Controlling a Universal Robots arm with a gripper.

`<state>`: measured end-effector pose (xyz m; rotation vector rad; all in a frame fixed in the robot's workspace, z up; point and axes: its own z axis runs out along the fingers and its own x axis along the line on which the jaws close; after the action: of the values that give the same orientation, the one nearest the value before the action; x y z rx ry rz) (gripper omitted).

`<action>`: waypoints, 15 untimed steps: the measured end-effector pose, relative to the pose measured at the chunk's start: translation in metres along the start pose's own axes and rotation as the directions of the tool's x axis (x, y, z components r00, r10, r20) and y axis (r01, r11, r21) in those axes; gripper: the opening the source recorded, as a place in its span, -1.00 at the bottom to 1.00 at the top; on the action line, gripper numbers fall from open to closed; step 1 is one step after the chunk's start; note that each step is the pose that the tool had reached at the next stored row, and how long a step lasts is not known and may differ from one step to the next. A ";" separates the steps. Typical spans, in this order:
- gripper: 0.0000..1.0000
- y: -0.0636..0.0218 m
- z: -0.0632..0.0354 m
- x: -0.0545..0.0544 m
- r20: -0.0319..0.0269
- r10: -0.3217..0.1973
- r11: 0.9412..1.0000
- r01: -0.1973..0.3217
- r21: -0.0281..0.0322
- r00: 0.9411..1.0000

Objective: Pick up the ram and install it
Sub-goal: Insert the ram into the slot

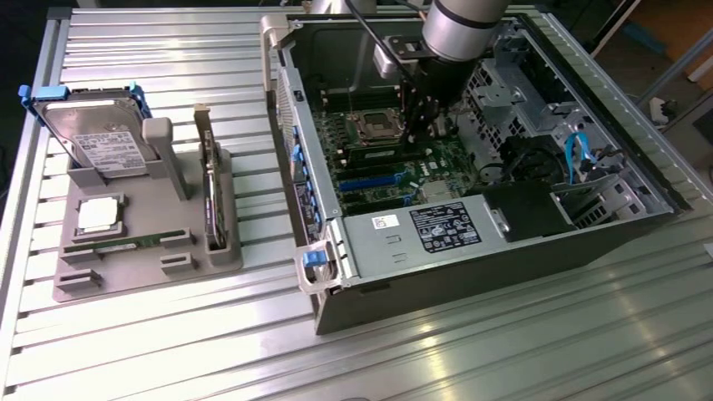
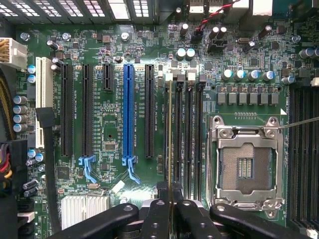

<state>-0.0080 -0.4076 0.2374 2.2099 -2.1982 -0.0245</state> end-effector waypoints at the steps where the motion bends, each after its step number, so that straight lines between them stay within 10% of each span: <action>1: -0.76 0.0000 -0.0002 0.000 0.000 0.000 1.000 0.000 0.000 1.000; 15: -0.76 0.0002 -0.0051 0.000 -0.002 0.000 1.000 0.000 0.000 1.000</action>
<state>-0.0080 -0.4077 0.2425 2.2082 -2.1972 -0.0221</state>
